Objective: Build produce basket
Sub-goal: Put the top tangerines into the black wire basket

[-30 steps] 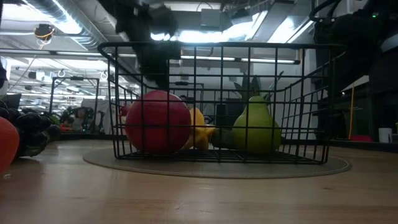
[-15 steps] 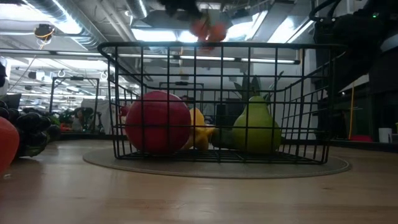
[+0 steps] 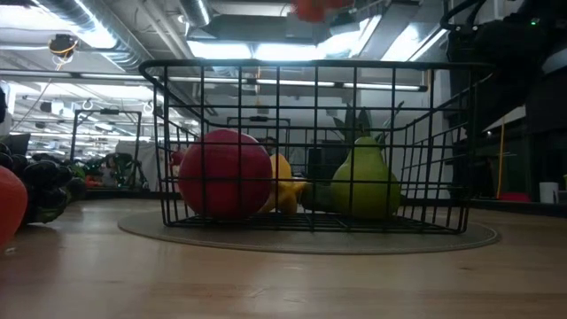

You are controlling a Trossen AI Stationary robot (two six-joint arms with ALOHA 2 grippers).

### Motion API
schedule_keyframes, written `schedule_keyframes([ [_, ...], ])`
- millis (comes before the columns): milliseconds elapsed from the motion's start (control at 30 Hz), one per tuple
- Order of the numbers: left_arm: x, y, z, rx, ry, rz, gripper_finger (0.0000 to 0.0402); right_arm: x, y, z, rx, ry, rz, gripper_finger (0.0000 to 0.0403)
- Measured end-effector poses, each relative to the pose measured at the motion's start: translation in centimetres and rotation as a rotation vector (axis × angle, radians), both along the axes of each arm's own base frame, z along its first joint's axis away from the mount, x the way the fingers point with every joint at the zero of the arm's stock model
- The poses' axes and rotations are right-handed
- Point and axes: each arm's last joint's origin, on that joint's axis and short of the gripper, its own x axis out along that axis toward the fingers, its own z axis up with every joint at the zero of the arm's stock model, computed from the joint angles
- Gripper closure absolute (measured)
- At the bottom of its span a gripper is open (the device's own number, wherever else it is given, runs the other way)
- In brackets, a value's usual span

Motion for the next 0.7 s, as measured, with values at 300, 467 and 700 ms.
schedule_keyframes([
  [300,3.0,-1.2,-3.1,-0.005,0.067,-0.001,0.0401,0.0,0.0,0.0,0.0,-0.001,0.0,0.0257],
  [467,3.0,-1.0,-3.2,-0.005,0.067,0.005,0.0401,0.0,0.0,0.0,0.001,-0.002,0.0,0.0257],
  [700,2.9,-0.9,-3.4,-0.001,0.092,0.003,0.0401,0.0,0.0,0.0,0.001,-0.002,-0.001,0.0257],
])
